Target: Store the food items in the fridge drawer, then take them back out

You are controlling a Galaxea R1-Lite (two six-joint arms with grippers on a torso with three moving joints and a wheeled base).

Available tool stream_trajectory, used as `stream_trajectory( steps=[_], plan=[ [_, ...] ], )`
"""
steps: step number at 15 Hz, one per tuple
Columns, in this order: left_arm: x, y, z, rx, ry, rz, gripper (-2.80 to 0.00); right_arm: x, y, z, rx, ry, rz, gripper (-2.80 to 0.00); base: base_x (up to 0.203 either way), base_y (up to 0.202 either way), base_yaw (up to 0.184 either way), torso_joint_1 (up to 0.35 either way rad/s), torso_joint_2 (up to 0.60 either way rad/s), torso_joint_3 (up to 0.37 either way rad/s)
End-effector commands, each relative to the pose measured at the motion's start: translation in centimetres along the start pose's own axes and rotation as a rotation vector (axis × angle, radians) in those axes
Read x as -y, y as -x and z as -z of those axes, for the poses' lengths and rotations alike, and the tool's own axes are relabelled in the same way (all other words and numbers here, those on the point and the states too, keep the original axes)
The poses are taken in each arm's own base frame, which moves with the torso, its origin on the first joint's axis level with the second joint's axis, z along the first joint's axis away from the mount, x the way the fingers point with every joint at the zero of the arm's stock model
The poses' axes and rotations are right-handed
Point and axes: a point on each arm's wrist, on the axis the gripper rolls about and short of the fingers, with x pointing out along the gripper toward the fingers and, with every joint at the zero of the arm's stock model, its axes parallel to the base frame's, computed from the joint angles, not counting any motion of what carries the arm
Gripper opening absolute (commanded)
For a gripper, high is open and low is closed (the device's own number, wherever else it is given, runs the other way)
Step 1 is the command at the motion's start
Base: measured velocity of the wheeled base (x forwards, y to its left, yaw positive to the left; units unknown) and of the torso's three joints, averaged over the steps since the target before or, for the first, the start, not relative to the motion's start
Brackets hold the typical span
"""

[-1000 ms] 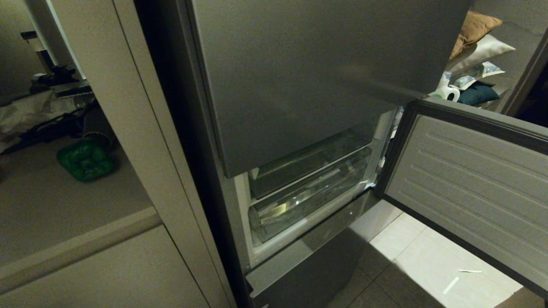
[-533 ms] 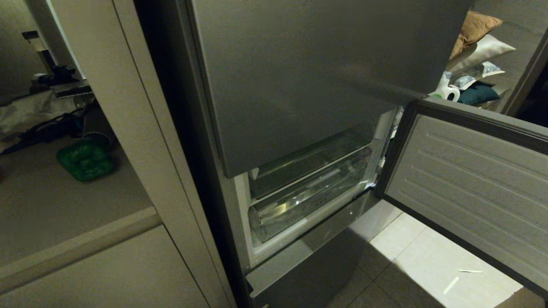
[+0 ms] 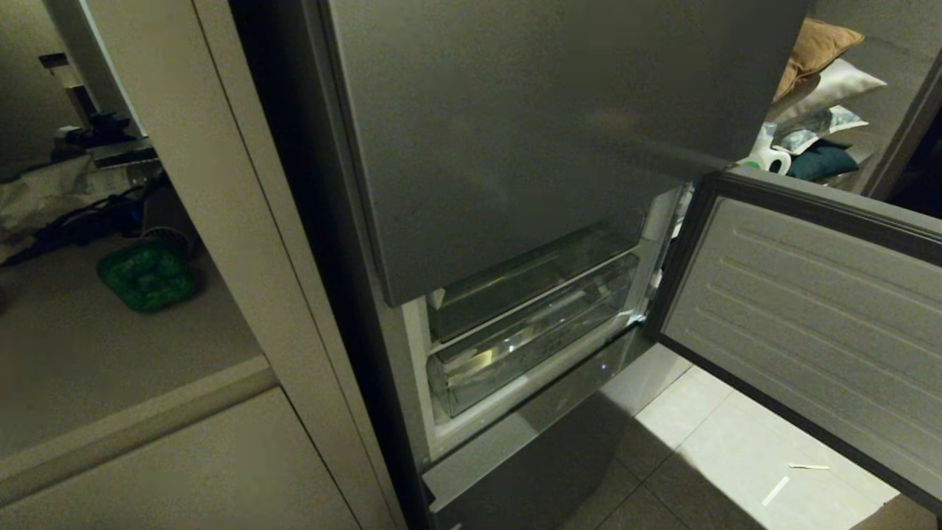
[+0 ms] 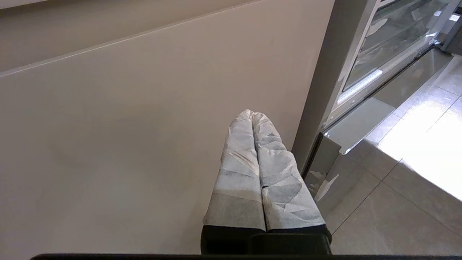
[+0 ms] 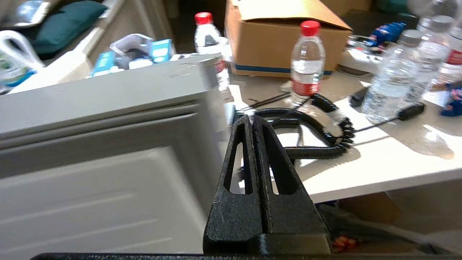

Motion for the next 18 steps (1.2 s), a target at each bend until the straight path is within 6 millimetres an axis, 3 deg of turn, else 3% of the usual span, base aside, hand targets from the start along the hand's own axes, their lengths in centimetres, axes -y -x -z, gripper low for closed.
stream_trajectory(
  steps=[1,7,12,18],
  plan=[
    [0.0,0.0,0.0,-0.001,0.000,0.000,-2.80,1.1,-1.3,0.3,-0.027,-0.014,0.027,-2.80,0.000,0.000,0.000,0.000,0.00,0.000],
    [0.0,0.0,0.0,-0.001,0.000,0.000,-2.80,2.9,-4.5,0.7,-0.073,-0.034,0.030,-2.80,0.000,0.000,0.000,0.000,0.00,0.000],
    [0.0,0.0,0.0,-0.001,0.000,0.000,-2.80,3.1,-5.3,1.7,-0.139,-0.058,-0.119,-2.80,0.000,0.000,0.000,0.000,0.00,0.000],
    [0.0,0.0,0.0,-0.001,0.000,0.000,-2.80,3.5,-6.8,1.4,-0.142,-0.055,-0.159,-2.80,0.000,0.000,0.000,0.000,0.00,0.000]
  ],
)
